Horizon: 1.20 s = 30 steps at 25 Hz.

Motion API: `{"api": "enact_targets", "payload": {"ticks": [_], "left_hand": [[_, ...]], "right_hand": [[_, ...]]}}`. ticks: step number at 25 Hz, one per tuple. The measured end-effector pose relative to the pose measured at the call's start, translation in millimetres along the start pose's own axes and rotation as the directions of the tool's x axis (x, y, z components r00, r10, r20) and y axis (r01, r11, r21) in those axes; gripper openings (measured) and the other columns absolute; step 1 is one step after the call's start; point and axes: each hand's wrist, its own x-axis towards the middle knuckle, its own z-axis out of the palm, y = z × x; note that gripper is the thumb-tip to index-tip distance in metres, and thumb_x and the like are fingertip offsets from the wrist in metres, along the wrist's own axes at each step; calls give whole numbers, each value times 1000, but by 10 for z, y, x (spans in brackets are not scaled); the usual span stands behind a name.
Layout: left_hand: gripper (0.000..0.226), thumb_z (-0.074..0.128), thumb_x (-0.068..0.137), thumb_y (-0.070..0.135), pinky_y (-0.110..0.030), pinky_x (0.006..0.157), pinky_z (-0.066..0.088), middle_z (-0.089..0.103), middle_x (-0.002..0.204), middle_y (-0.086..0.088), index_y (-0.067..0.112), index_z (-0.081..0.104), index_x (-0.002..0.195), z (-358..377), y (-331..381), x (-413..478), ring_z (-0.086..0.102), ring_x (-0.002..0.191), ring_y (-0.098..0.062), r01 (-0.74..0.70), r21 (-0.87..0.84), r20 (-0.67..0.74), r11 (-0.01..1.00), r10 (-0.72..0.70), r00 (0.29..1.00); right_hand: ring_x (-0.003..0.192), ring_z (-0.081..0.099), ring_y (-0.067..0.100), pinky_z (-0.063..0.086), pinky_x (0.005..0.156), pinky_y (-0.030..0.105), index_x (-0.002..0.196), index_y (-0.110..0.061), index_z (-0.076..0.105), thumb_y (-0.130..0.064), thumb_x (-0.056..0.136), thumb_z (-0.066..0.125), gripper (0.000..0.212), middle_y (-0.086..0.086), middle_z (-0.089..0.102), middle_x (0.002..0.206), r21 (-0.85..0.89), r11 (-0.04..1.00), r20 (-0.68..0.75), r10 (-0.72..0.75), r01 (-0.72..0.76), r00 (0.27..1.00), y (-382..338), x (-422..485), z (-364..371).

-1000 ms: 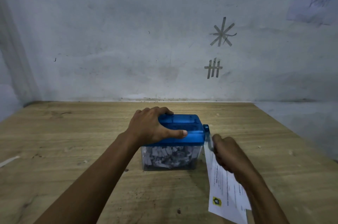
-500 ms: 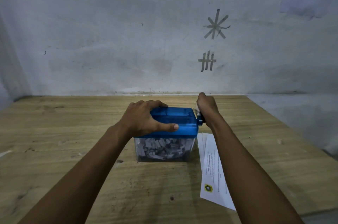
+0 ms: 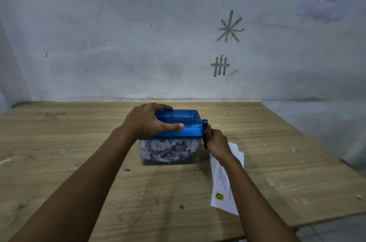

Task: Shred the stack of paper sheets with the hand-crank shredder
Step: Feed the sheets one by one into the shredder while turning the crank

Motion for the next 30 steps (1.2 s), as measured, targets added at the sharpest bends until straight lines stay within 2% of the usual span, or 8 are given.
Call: {"api": "enact_targets", "payload": {"ticks": [4,6,11,16,19,22,25,30], "left_hand": [[109,50,46,101,-37,96,49,59,136,10,42,55,138,-51,-33,34,56,111,-12,-5,18,56,1000,4,998],[108,43,51,103,-40,101,45,58,137,10,40,55,139,-47,-58,40,55,117,-14,-68,123,38,990,64,997],[95,32,64,93,-41,103,28,59,132,11,36,60,135,-77,54,-3,51,122,-13,-228,303,-28,925,248,968],[62,55,84,62,-39,103,27,58,136,7,29,60,136,269,306,-161,49,126,-15,-405,187,-48,895,420,906],[45,59,88,45,-41,105,34,60,137,1,22,67,127,594,461,-328,50,129,-20,-478,252,-168,841,525,835],[33,53,89,39,-39,96,46,69,121,0,21,73,107,949,573,-574,60,115,-17,-598,235,-208,766,641,739],[35,53,92,42,-37,96,49,67,122,8,26,69,119,1196,618,-735,60,112,-9,-525,61,-35,849,528,849],[50,50,94,59,-33,103,34,46,138,18,35,53,138,1572,609,-839,40,124,-7,-263,38,125,964,256,959]], "right_hand": [[95,61,28,44,78,35,95,-16,60,-34,109,30,37,7,66,101,-148,983,101,-96,110,990,-7,-61,-72],[106,61,29,48,88,39,106,-17,62,-49,105,36,42,6,67,107,-227,972,63,-46,59,997,48,-65,-124],[135,37,35,33,107,49,140,-12,45,-75,86,51,84,16,44,144,-533,786,-211,234,-312,949,281,-324,-479],[136,36,35,31,110,51,143,-11,39,-90,59,64,118,17,37,146,-515,751,-161,388,-413,907,517,-597,-567],[133,41,34,37,107,47,138,-11,38,-72,61,81,107,15,41,140,-441,816,-169,333,-374,927,531,-620,-503],[116,57,31,48,96,44,119,-14,45,-50,67,88,76,9,58,124,-302,899,-186,272,-319,944,576,-576,-511],[106,61,29,52,87,41,95,-21,58,-40,73,86,41,6,61,114,-272,931,-261,172,-243,950,622,-576,-515],[87,62,19,49,88,41,74,-24,53,-32,80,80,29,-12,63,79,-205,960,-290,127,-192,948,650,-603,-506]]}}
